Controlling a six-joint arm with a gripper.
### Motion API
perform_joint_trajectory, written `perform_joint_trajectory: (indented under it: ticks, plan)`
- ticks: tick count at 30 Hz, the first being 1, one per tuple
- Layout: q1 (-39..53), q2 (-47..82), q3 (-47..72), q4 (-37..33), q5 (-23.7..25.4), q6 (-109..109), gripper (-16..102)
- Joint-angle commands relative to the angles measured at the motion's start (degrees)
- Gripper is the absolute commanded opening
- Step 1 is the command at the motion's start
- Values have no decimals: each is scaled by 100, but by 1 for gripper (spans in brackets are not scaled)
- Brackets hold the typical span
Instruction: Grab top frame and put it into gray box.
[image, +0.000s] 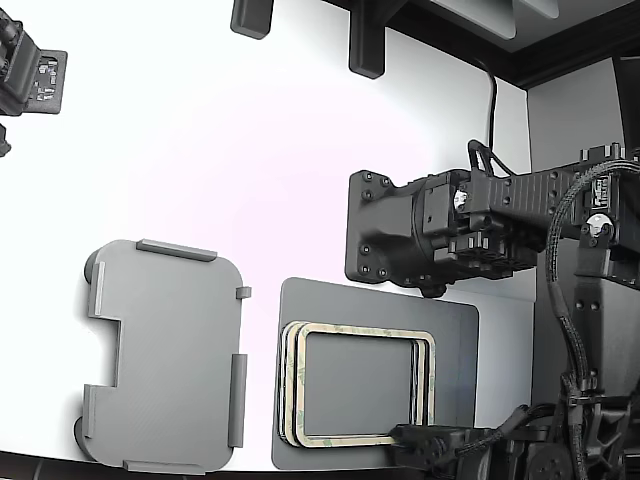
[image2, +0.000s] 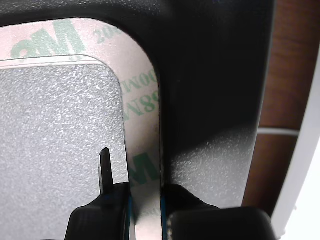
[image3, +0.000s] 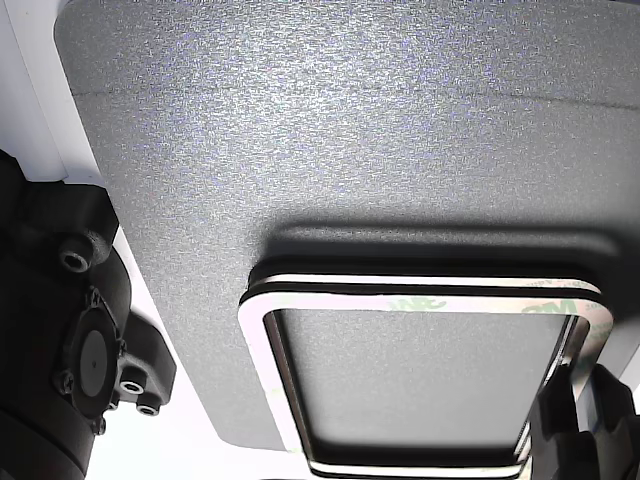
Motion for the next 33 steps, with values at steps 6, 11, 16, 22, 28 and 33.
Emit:
perform_joint_trajectory:
  ticks: [6,11,16,22,28,33]
  plan:
    - [-44,211,-167,62,79,0,-11]
    - [-114,229,-501,404,105,369,-11]
    - [-360,290,-1002,756,167,1802,-11]
    - [-765,466,-1538,853,765,3313,-11]
    - [-1187,211,-2619,1090,976,5897,-11]
    - [-1494,431,-3015,1169,1380,10143,-11]
